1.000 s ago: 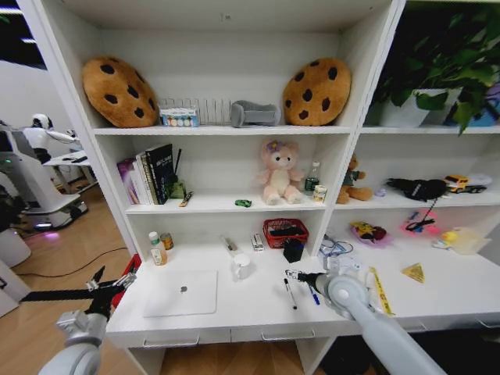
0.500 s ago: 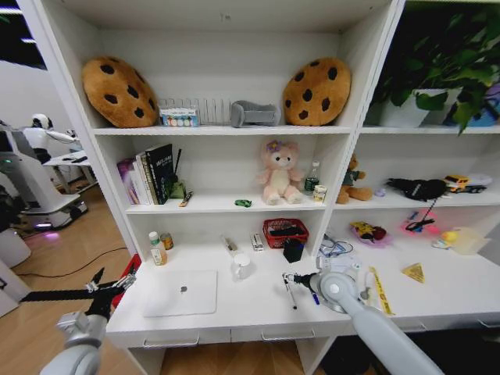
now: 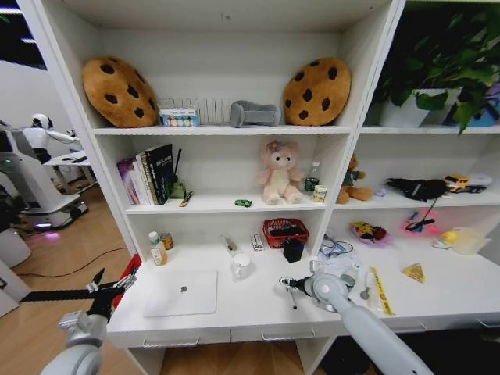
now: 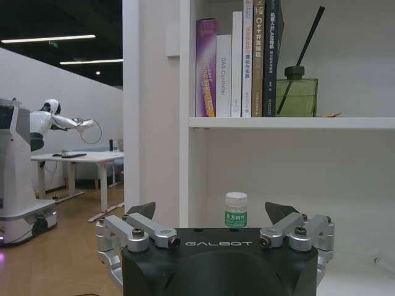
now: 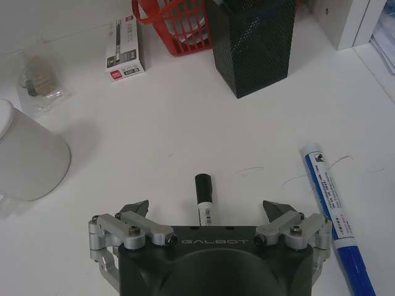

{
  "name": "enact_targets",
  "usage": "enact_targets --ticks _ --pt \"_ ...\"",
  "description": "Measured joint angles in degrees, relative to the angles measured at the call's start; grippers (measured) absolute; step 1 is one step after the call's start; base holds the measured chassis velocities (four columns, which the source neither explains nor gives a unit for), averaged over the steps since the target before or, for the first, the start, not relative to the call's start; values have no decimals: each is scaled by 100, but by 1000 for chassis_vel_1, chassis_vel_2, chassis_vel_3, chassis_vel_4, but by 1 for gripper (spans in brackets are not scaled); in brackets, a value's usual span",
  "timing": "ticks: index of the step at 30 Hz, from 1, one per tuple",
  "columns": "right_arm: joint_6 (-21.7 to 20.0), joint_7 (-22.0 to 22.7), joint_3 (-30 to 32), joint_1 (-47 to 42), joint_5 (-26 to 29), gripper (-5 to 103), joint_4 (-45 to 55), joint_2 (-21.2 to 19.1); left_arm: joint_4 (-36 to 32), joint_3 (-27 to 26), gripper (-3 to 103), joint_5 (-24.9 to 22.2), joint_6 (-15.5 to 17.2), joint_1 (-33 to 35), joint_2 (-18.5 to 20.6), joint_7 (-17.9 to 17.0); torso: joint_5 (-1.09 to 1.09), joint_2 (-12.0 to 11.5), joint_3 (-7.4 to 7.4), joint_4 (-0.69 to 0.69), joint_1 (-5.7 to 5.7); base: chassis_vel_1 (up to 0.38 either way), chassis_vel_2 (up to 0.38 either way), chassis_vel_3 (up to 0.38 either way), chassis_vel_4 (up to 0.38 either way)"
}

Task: Organize the objects on the table.

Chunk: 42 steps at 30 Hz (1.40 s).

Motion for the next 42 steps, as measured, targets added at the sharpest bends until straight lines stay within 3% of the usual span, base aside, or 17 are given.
enact_targets --ticks 14,30,32,36,42 --pt "16 -155 -350 271 -212 100 -405 97 74 65 100 24 20 -117 9 -42 -2 1 -1 0 0 0 0 0 0" --pt "24 -131 -1012 433 -380 102 -315 -228 156 16 100 -30 -11 -150 -70 -42 -4 2 -3 0 -2 0 0 0 0" --pt "25 -132 -1040 408 -437 93 -311 -249 151 -28 100 -49 -23 -120 -72 -33 -4 4 -4 0 -3 0 0 0 0" --pt "26 -131 -1039 386 -470 89 -303 -254 143 -53 100 -74 -26 -102 -71 -28 -5 5 -4 -1 -3 0 0 0 0" --pt "27 -117 -1107 410 -490 73 -290 -281 131 -59 100 -105 -31 -109 -73 -21 -4 2 -2 -4 -3 0 0 0 0"
